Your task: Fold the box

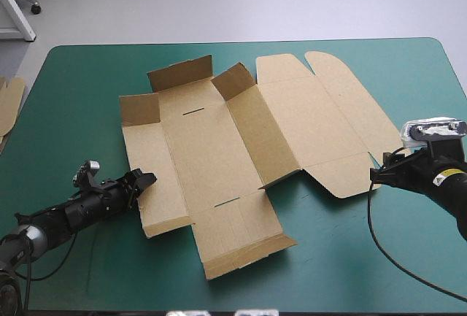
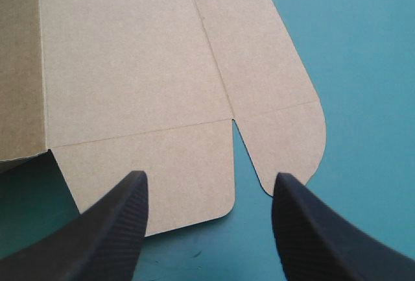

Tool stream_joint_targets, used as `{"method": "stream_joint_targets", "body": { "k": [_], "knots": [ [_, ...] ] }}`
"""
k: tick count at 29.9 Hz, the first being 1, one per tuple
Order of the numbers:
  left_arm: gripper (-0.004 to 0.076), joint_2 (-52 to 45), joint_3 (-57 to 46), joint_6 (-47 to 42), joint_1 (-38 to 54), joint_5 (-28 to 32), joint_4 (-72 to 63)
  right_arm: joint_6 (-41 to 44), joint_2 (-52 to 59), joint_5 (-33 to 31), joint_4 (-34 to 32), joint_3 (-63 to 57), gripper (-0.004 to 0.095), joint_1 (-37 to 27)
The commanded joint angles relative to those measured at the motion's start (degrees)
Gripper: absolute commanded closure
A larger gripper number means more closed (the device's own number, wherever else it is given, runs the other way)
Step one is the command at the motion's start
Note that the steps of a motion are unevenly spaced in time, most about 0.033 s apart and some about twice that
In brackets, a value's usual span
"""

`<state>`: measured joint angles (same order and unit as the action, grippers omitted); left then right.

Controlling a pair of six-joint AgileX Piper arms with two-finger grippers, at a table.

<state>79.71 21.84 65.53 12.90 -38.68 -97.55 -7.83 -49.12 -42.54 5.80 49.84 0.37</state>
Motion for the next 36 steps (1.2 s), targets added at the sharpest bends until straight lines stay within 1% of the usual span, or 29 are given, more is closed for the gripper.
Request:
{"method": "stream_joint_targets", "body": {
  "k": [1, 5, 8, 10, 12, 17, 20, 25, 30, 33, 36],
  "knots": [
    [0.0404, -0.1, 1.5, 1.4, -0.3, -3.5, -6.5, -0.7, 0.0, 3.1, 0.4, 2.1, 0.0369, -0.5],
    [0.0516, -0.1, 2.9, 2.0, -0.3, -3.3, -6.5, -0.7, 0.0, 2.5, 0.4, 2.1, 0.0369, -0.5],
    [0.0575, 0.0, 3.7, 2.0, -0.3, -3.1, -6.5, -1.0, 0.0, 2.3, 0.4, 2.1, 0.0369, -0.5],
    [0.0595, 0.5, 4.2, 2.0, -0.3, -3.9, -6.5, -1.0, 0.0, 2.3, 0.4, 2.1, 0.0369, -0.5],
    [0.0598, 1.6, 4.6, 1.8, -0.6, -4.9, -6.2, -1.0, 0.0, 2.3, 0.4, 2.1, 0.0369, -0.5],
    [0.0650, 5.5, 5.9, 2.0, -3.9, -4.3, -6.2, -1.0, 0.0, 2.2, 0.4, 2.1, 0.0369, -0.5],
    [0.0730, 6.3, 7.0, 3.8, -5.0, -4.3, -6.4, -1.0, 0.0, 2.1, 0.4, 2.1, 0.0369, -0.5],
    [0.0738, 5.7, 9.7, 6.4, -5.0, -4.1, -4.4, -1.0, 0.0, 2.1, 0.4, 2.1, 0.0369, -0.5],
    [0.0738, 5.7, 15.5, 6.5, -5.0, -5.2, 9.5, -1.0, 0.0, 2.1, 0.4, 2.1, 0.0369, -0.5],
    [0.0738, 5.7, 20.1, 9.0, -5.0, -7.8, 15.4, -1.0, 0.0, 1.9, 0.4, 2.1, 0.0369, -0.5],
    [0.0738, 5.7, 26.1, 7.6, -5.0, -8.7, 19.7, -1.0, 0.0, 1.9, 0.4, 2.1, 0.0369, -0.5]
  ]
}}
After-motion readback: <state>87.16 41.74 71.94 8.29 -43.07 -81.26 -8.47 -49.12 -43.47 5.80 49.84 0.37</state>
